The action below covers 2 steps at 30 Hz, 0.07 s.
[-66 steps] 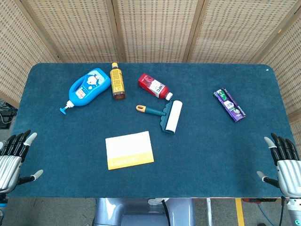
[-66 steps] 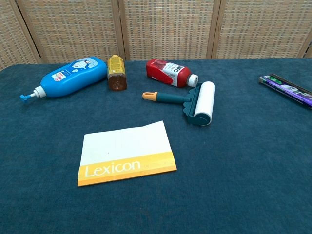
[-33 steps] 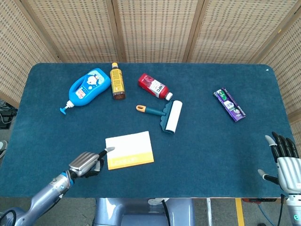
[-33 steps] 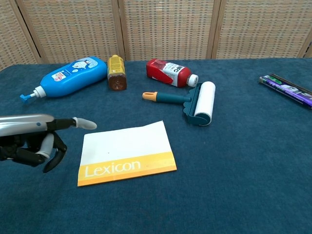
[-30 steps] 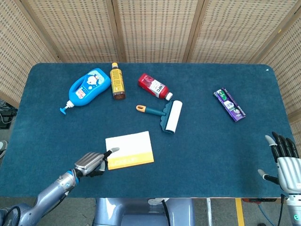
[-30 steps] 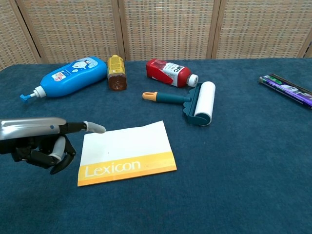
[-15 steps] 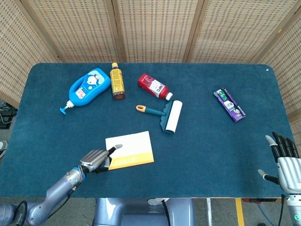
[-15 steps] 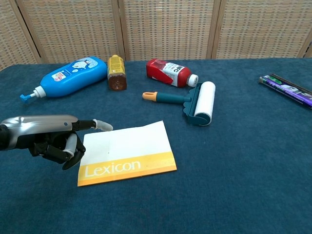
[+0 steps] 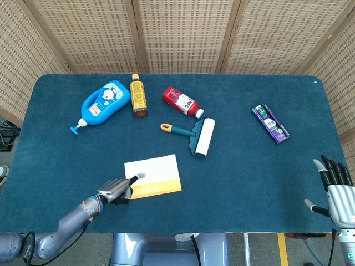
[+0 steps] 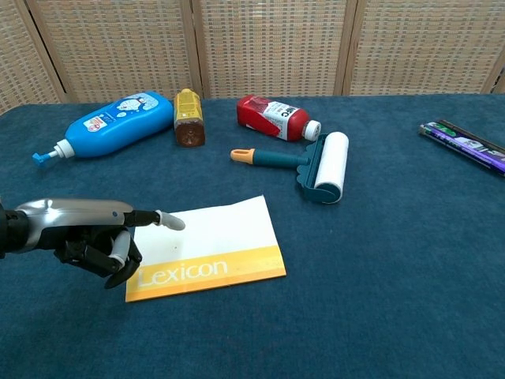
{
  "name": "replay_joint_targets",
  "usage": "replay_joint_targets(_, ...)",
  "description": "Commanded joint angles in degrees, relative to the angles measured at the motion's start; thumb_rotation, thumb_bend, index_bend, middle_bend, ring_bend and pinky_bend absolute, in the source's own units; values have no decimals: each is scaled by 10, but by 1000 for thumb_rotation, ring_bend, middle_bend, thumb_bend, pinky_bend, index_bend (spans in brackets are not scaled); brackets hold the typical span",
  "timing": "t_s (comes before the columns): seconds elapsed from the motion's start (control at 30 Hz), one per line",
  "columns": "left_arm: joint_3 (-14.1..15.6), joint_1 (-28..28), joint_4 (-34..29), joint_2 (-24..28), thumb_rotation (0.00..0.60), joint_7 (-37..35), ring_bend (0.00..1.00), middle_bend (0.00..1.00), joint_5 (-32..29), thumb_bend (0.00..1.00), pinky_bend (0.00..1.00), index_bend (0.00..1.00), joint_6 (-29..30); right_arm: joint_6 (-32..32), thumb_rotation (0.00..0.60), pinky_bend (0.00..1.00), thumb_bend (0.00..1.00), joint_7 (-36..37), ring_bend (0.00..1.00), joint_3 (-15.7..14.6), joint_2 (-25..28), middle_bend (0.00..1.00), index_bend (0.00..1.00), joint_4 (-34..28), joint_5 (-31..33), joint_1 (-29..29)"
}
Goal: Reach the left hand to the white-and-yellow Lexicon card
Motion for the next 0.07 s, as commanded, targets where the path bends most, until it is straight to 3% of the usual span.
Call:
replay_joint_targets(0.03,6,-9,3,-2,600,-1,982,964,-12,992,1000,0,-2,0,600,0,0,1,0,0,0,0,0,0,0,0)
replay_joint_targets(0.07,7,-11,4,-3,600,-1,982,964,-15,992,1000,0,-1,-1,600,0,0,2,0,0,0,0,0,1,0,0)
